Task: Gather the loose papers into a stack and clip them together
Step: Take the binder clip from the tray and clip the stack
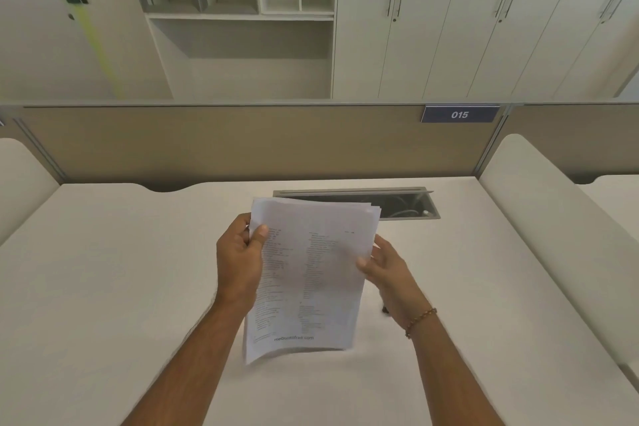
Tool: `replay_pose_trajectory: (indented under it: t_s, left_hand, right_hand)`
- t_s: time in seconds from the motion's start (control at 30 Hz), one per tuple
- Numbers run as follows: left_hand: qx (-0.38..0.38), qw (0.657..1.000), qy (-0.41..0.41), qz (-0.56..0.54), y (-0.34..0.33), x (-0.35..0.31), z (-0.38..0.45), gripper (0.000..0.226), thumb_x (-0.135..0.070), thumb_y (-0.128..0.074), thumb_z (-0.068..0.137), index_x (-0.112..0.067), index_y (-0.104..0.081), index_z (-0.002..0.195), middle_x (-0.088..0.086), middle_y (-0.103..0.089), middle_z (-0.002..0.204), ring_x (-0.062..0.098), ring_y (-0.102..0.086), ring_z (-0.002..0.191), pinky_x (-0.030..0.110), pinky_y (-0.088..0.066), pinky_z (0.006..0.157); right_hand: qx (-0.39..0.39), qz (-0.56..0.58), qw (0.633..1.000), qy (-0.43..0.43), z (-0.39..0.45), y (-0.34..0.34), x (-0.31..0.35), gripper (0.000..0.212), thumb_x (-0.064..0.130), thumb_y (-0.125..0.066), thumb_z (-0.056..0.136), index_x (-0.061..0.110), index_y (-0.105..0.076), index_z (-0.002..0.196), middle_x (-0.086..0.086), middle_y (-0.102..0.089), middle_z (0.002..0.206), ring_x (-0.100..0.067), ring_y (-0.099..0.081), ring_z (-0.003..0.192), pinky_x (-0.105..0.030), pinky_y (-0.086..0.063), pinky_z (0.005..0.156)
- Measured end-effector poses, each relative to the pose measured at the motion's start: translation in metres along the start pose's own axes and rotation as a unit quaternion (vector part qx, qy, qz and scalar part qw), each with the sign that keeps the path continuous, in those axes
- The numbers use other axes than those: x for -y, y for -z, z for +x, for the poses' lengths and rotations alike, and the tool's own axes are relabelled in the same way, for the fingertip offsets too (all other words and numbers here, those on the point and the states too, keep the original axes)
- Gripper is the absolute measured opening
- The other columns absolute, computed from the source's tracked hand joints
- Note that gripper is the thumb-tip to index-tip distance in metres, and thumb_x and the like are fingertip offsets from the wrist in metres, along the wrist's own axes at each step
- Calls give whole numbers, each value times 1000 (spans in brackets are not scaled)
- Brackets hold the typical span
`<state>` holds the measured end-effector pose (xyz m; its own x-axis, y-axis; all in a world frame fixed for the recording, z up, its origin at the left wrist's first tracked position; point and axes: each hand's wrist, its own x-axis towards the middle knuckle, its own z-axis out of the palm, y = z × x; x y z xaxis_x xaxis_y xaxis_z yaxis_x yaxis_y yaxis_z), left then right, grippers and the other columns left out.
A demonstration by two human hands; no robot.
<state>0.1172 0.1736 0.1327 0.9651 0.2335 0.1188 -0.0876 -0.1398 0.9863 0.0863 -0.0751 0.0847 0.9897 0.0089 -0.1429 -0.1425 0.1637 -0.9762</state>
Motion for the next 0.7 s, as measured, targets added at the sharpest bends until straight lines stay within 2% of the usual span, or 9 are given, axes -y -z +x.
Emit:
replay_pose_trajectory:
  t_s: [0.07, 0.13, 0.23, 0.3, 0.4, 0.5, 0.6, 0.7]
  left_hand:
    - [1, 1000, -6, -15, -1, -3, 1, 11, -18, -56, 103, -21, -66, 102, 3, -75, 89, 14, -69, 77, 26, -52, 61]
    - [-1, 999, -16, -28, -2, -5, 1, 9, -18, -57, 102, -20, -66, 99, -1, -75, 85, 8, -68, 73, 23, -55, 60]
    - [-11, 999, -30, -28, -3, -6, 2, 9, -19, -56, 103, -15, -63, 100, -8, -72, 80, -1, -65, 68, 17, -53, 57]
    - [-18, 999, -39, -18, -4, -5, 1, 10, -21, -54, 104, -16, -61, 101, -7, -70, 84, -3, -63, 69, 19, -52, 59]
    - [-21, 999, -39, 2, -6, 6, 0, 9, -25, -50, 106, -20, -58, 103, 0, -69, 94, 9, -66, 80, 33, -55, 66]
    - [-11, 999, -26, 23, -10, 21, -3, 8, -28, -47, 106, -25, -55, 109, -1, -66, 100, 22, -67, 92, 42, -58, 72]
    - [12, 1000, -14, 13, -13, 25, -6, 11, -31, -49, 105, -29, -50, 117, -3, -64, 108, 23, -66, 101, 36, -59, 74]
    - [20, 999, -45, -10, -12, 15, -8, 26, -39, -56, 100, -30, -47, 122, -7, -61, 114, 18, -63, 107, 33, -58, 81]
  right_hand:
    - [42, 16, 999, 15, 1, -9, 6, 54, 6, -76, 84, 12, -57, 134, -11, -68, 128, -31, -65, 118, -47, -54, 98]
    - [-5, 33, 999, 28, 3, -16, 11, 38, -6, -72, 82, 2, -68, 119, -18, -73, 118, -42, -66, 112, -52, -55, 96]
    - [-79, 23, 994, 66, 7, -24, 15, 23, -5, -70, 84, 3, -75, 106, -18, -76, 106, -42, -70, 100, -54, -58, 89]
    - [-113, 8, 990, 81, 10, -29, 17, 20, -2, -72, 85, 4, -76, 104, -18, -76, 102, -40, -71, 95, -52, -60, 84]
    - [-139, 2, 987, 82, 12, -36, 13, 18, 0, -72, 86, 8, -76, 101, -15, -77, 98, -37, -71, 91, -47, -62, 79]
    - [-143, 8, 987, 70, 12, -39, 4, 22, -1, -71, 86, 9, -75, 104, -14, -77, 100, -37, -71, 94, -49, -62, 81]
    - [-131, -7, 989, 66, 11, -37, -2, 30, -5, -70, 85, 9, -71, 112, -13, -76, 104, -38, -70, 99, -47, -62, 82]
    - [-113, -12, 991, 66, 10, -37, -1, 39, -6, -71, 81, 13, -68, 115, -10, -74, 106, -34, -69, 101, -45, -62, 81]
